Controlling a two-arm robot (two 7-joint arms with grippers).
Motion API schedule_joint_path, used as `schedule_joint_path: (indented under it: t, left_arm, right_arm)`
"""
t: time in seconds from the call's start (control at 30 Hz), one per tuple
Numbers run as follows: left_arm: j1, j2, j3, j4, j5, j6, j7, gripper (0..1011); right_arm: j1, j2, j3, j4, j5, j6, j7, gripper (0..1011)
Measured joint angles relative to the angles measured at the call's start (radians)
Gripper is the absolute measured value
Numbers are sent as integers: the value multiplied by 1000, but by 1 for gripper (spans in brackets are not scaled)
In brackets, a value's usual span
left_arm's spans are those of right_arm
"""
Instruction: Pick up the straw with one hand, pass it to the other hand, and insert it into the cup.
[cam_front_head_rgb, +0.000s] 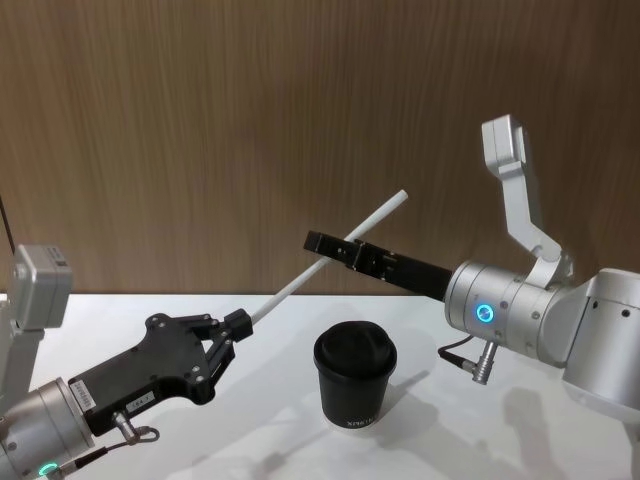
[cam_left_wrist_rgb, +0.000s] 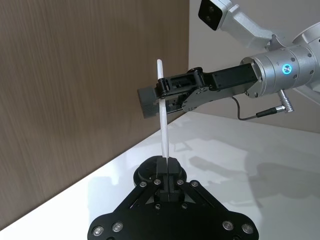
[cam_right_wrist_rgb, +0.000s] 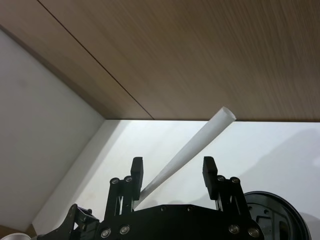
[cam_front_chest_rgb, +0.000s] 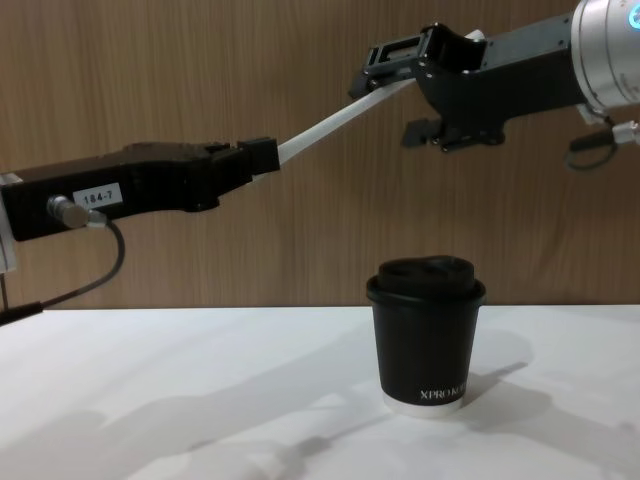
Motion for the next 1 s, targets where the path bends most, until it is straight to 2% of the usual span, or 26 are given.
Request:
schedule_joint_path:
  t: [0.07,0.23,0.43,0.57,0.67,1.0]
  left_arm:
    - [0,0,0,0,0,0,0,6]
    - [0,0,0,0,0,0,0,7]
    - [0,0,0,0,0,0,0,6]
    - [0,0,0,0,0,0,0,7]
    - [0,0,0,0,0,0,0,7]
    - [0,0,0,0,0,0,0,6]
  right_arm:
    - [2,-2,0,2,1,-1,-3,676]
    - [3,-3,-1,5,1,-2,-5,563]
    - [4,-5,-1,7,2,-3,-8,330]
    - [4,-6,-1,8,2,-3,-9,219]
    - [5,-6,-1,8,2,-3,-9,158]
    - [5,-7,-1,9,2,-4,-10,93]
